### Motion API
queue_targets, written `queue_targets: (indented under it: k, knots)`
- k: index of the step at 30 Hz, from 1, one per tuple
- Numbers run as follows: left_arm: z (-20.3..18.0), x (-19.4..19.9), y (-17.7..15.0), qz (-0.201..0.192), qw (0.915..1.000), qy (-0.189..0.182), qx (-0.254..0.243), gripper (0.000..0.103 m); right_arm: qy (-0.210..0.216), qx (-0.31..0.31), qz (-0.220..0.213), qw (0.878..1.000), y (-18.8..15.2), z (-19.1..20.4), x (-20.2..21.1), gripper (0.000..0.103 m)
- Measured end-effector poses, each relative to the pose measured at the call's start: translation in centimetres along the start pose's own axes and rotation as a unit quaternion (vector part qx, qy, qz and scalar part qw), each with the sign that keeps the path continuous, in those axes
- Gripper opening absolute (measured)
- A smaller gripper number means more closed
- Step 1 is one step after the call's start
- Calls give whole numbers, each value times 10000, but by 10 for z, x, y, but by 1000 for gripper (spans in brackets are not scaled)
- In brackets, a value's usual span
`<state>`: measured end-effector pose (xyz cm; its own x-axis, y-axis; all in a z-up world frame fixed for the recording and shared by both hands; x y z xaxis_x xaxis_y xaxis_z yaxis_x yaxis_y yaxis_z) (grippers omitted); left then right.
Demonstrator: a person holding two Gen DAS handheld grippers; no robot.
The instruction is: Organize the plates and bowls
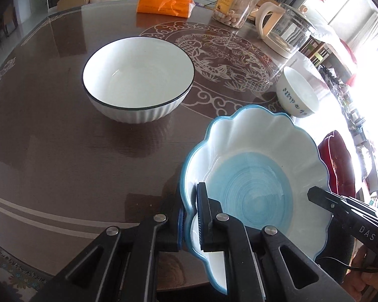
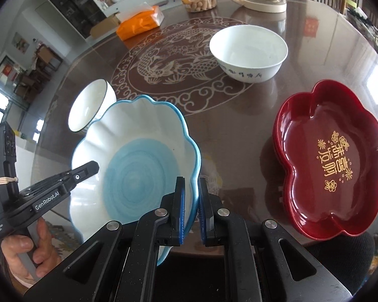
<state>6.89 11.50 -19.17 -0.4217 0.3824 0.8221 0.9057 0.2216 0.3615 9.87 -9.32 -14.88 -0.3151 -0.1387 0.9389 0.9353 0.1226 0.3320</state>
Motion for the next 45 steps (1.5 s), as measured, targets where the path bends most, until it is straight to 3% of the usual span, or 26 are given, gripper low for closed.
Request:
queue_targets:
  k: [12,15,16,17,18,19,25,27,31,38,45]
  knots:
    - [-2,-10,0,-251,9976,434,-473,11,13,32,-28,10000,-2,-3,-27,12]
    - [-6,-2,-3,-457,9946,629,-689,34,20,59,-145,9999,-5,-3,-24,19]
    - [-7,2,-4,-546,9932,709,-745,54,-67,82,-237,9997,-6,-4,-22,27]
    - [-7,8,-5,-654,9916,789,-783,71,-143,98,-336,9993,-8,-4,-19,49]
    - [-8,16,-6,-784,9898,868,-811,75,-198,89,-447,9988,-10,-5,-15,60]
    - [-8,25,-7,-935,9877,931,-836,77,-252,88,-545,9982,-11,-6,-8,60]
    - [-22,65,-10,-1234,9810,1083,-1038,82,-431,-102,-1265,9910,-26,-9,49,61]
    - [-31,76,-9,-1302,9788,1085,-1150,82,-471,-179,-1544,9867,-32,-3,70,67]
    - [-50,98,-9,-1469,9747,1055,-1315,85,-617,-86,-1968,9785,-41,14,99,68]
    - [-67,118,-12,-1568,9703,1126,-1455,86,-1010,281,-2292,9677,-43,34,116,68]
    - [-69,125,-13,-1605,9697,1133,-1450,86,-1176,229,-2427,9627,-48,35,116,68]
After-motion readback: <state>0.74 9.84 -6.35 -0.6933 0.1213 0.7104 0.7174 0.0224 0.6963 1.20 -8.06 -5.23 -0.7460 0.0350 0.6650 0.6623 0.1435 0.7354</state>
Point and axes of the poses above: each gripper's, at about its wrist camera, not at the fingertips, and x roughly against the way its jaws point, z to its left, y to its top, the point moved 4 cm from there along -x, roughly the way its jaws point, and after that the axes turned 11 degrees about -y, right-handed, at the moved point
